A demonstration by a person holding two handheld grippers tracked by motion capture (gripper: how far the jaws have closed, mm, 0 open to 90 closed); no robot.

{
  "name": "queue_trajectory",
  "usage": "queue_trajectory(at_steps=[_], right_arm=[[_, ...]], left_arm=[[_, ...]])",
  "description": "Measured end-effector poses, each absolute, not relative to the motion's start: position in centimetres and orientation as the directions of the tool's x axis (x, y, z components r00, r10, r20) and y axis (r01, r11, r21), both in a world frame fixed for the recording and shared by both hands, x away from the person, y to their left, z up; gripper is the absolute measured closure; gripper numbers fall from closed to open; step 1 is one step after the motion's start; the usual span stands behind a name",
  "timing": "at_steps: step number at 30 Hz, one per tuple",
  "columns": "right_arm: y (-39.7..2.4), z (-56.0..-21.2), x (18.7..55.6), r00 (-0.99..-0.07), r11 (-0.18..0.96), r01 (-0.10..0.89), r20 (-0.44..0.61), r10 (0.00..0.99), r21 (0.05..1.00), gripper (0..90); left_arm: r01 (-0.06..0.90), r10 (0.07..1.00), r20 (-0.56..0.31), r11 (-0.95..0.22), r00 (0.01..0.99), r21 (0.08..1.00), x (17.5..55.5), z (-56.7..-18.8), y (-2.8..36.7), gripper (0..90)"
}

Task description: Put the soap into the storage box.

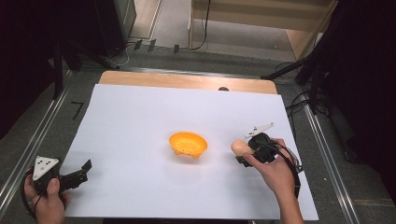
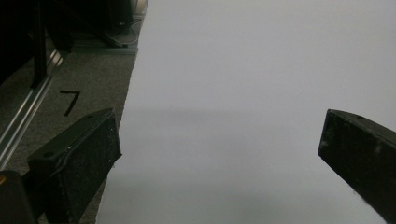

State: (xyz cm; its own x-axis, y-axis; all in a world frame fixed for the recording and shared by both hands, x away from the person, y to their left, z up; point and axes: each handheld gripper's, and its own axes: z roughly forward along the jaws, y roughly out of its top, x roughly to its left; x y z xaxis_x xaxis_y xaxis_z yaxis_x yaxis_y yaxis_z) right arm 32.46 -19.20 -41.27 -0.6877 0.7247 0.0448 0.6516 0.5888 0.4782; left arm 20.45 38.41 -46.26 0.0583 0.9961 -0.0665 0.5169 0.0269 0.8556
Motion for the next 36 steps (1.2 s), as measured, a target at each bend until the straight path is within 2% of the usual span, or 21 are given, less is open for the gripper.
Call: queue_trajectory(at_steps=[13, 25, 36], right_arm=[[-15.9, -39.8, 33.8, -0.788, 0.7, 0.528, -0.029, 0.615, 0.481, 33.6], [-12.9, -38.0, 34.9, -0.863, 0.757, 0.416, -0.043, 0.503, 0.504, 33.6], [-10.7, -37.9, 35.6, -0.908, 0.794, 0.335, -0.052, 0.416, 0.508, 33.5]], left_arm=[[0.514, 0.996, -0.071, 0.031, 0.059, 0.857, 20.4, -46.3, 38.4, 0.0], [0.512, 0.996, -0.07, 0.03, 0.059, 0.858, 20.4, -46.3, 38.4, 0.0], [0.513, 0.996, -0.07, 0.03, 0.058, 0.858, 20.4, -46.3, 38.4, 0.0]])
